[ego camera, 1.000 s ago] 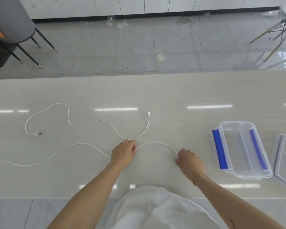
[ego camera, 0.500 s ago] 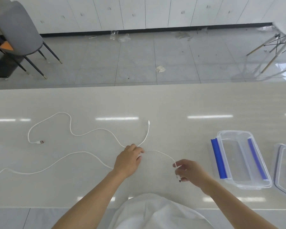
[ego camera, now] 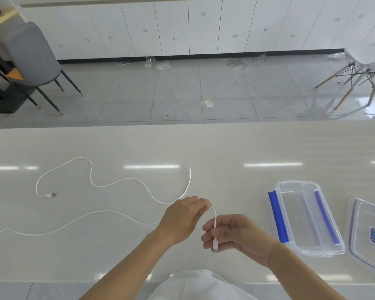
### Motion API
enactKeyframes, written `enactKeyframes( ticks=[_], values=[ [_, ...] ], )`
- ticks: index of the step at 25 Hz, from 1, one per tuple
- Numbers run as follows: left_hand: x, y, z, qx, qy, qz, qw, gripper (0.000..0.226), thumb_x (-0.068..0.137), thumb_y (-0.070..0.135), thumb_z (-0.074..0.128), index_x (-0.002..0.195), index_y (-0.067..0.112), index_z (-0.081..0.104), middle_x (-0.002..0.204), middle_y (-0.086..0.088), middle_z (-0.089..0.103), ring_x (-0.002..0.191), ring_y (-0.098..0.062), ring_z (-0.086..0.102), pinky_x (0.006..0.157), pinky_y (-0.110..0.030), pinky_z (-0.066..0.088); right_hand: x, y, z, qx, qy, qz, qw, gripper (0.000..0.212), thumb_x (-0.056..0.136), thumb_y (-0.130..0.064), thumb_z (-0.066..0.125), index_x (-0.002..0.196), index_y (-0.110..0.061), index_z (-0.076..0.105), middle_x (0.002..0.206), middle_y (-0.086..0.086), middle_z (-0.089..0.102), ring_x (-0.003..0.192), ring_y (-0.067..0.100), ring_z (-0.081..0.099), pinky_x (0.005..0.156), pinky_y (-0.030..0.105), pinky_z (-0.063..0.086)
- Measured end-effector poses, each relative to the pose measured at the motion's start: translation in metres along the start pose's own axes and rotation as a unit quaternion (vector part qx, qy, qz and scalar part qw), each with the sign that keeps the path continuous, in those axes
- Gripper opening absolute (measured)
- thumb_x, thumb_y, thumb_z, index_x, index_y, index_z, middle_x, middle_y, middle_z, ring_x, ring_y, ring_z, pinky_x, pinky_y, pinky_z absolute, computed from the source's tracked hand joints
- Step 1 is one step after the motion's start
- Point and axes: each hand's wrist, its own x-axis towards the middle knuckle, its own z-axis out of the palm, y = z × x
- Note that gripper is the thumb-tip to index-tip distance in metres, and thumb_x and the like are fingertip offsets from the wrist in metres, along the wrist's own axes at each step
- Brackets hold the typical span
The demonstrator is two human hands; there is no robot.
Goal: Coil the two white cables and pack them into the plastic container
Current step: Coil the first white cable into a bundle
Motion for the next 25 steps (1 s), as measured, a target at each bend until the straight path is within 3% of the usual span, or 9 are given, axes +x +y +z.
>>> enactKeyframes(
  ticks=[4,7,10,12,14,16,21,25],
  values=[
    [-0.002,0.009,-0.008,-0.074,-0.041,-0.051,0.995,0.022,0.105,0.037,0.034,0.114,0.04,0.054,0.095,0.014,0.062,0.088,-0.009,0.057,0.077,-0.033,0.052,0.001,-0.009,0.012,0.043,0.014,-0.076,0.996,0.02,0.089,-0.003,0.065,0.107,-0.001,0.074,0.106,0.024,0.075,0.098,0.036,0.073,0.081,0.035,0.059],
    [-0.01,0.017,-0.007,-0.093,-0.037,-0.053,0.994,0.031,0.097,0.023,0.037,0.106,0.049,0.052,0.097,0.021,0.064,0.082,-0.007,0.059,0.068,-0.018,0.047,0.005,-0.017,0.014,0.071,0.043,-0.142,0.986,0.026,0.089,-0.003,0.068,0.113,0.003,0.072,0.115,0.025,0.073,0.106,0.038,0.071,0.089,0.04,0.059],
    [-0.018,0.029,-0.004,-0.044,-0.028,-0.034,0.998,0.018,0.1,0.033,0.031,0.084,0.041,0.032,0.06,0.014,0.047,0.059,-0.011,0.044,0.055,-0.024,0.031,0.008,-0.023,0.015,0.094,0.08,-0.187,0.975,0.03,0.084,-0.008,0.07,0.112,0.002,0.074,0.119,0.023,0.072,0.112,0.038,0.069,0.091,0.037,0.059],
    [-0.022,0.034,0.001,-0.031,-0.029,-0.034,0.999,0.014,0.104,0.038,0.027,0.095,0.036,0.038,0.057,0.012,0.039,0.058,-0.018,0.047,0.057,-0.03,0.032,0.009,-0.026,0.014,0.105,0.097,-0.204,0.969,0.03,0.081,-0.009,0.07,0.109,0.0,0.075,0.119,0.021,0.073,0.113,0.036,0.069,0.09,0.033,0.059],
    [-0.025,0.039,0.003,-0.003,-0.032,-0.046,0.998,0.03,0.106,0.039,0.025,0.126,0.029,0.046,0.064,0.006,0.052,0.068,-0.025,0.059,0.061,-0.033,0.039,0.011,-0.028,0.013,0.12,0.111,-0.215,0.963,0.029,0.081,-0.007,0.069,0.109,0.001,0.075,0.121,0.02,0.072,0.114,0.035,0.069,0.096,0.034,0.057],
    [-0.028,0.042,0.0,0.026,-0.042,-0.06,0.997,0.041,0.106,0.04,0.024,0.142,0.029,0.04,0.08,-0.001,0.067,0.079,-0.027,0.064,0.069,-0.036,0.048,0.013,-0.03,0.011,0.14,0.124,-0.223,0.957,0.028,0.082,-0.004,0.068,0.109,0.001,0.075,0.121,0.021,0.072,0.114,0.035,0.069,0.1,0.036,0.054],
    [-0.032,0.051,-0.008,0.119,-0.11,-0.08,0.984,0.045,0.106,0.04,0.02,0.147,0.027,0.031,0.095,-0.009,0.071,0.086,-0.036,0.064,0.07,-0.039,0.046,0.017,-0.025,0.01,0.166,0.141,-0.211,0.953,0.025,0.093,0.01,0.056,0.109,0.003,0.074,0.12,0.02,0.073,0.113,0.033,0.07,0.099,0.037,0.056],
    [-0.035,0.06,-0.016,0.131,-0.145,-0.054,0.979,0.038,0.106,0.039,0.023,0.129,0.021,0.046,0.092,-0.012,0.071,0.08,-0.039,0.063,0.065,-0.037,0.042,0.019,-0.017,0.014,0.079,0.175,-0.21,0.959,0.021,0.092,0.011,0.058,0.104,0.005,0.075,0.114,0.012,0.077,0.11,0.025,0.072,0.096,0.031,0.056]
  ],
)
